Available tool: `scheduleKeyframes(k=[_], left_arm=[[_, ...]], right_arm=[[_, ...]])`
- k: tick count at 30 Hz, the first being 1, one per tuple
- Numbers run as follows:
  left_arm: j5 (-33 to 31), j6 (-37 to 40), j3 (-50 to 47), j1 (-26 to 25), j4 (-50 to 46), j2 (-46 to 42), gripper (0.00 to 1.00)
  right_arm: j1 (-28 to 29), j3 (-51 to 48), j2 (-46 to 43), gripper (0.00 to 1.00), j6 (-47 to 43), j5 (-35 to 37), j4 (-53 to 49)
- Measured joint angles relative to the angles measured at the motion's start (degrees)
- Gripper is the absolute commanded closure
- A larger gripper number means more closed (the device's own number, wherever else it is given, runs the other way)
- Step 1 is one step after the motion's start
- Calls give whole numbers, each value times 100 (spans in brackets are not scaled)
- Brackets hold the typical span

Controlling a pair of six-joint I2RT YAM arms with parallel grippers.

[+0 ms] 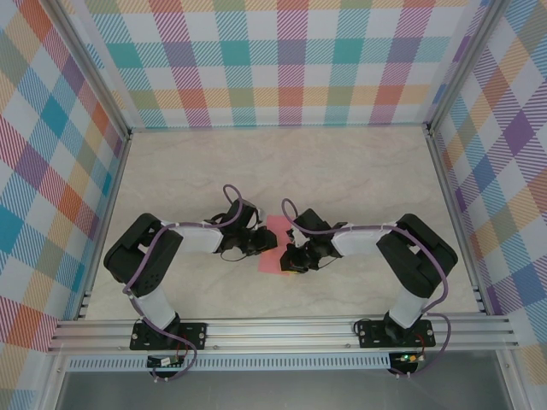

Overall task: Fold a paper plane with a square sheet of paper (pick it up from the middle)
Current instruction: Fold the triangle a second time at the center of the table.

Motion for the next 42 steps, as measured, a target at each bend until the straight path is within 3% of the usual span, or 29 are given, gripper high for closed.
scheduleKeyframes(k=[5, 9, 17, 32, 42], left_arm=[[-70, 0, -2, 0, -308, -446, 79], [-11, -50, -9, -17, -291, -885, 88], [20, -247, -247, -262, -144, -743, 96], [142, -326, -271, -354, -4, -337, 95], [-260, -146, -216, -391, -120, -188, 94]], right_arm=[[-2, -44, 0, 92, 120, -44, 111], [-2, -44, 0, 94, 140, -46, 114], [-2, -35, 0, 95, 149, -44, 94], [-2, -28, 0, 96, 149, -42, 76], [0, -2, 0, 98, 142, -17, 13]])
